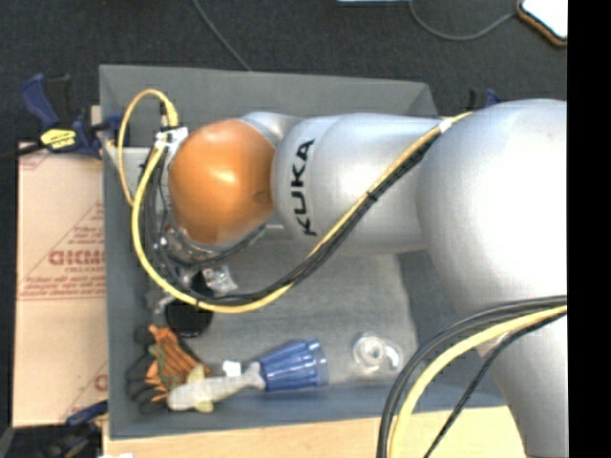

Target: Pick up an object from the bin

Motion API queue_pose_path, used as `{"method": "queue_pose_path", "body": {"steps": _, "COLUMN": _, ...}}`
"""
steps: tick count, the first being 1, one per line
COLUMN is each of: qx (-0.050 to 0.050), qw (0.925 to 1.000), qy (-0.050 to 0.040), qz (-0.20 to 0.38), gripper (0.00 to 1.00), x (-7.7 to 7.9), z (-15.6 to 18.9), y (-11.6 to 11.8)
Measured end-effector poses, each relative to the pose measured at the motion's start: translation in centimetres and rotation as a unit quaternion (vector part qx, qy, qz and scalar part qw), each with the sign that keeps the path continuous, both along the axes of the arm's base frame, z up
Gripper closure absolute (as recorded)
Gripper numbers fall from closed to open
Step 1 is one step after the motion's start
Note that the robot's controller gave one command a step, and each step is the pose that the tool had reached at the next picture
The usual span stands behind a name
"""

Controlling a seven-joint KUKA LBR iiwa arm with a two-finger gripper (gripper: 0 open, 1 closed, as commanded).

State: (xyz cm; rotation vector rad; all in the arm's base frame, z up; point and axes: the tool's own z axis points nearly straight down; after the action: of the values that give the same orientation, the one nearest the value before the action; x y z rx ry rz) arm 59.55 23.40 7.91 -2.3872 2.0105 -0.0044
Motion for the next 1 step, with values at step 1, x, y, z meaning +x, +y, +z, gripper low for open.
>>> {"method": "queue_pose_path", "body": {"steps": 1, "qx": -0.002, "qw": 0.9973, "qy": 0.0001, "qz": 0.074, "gripper": 1.00, "x": -0.09, "z": 0.12, "y": -0.06}}
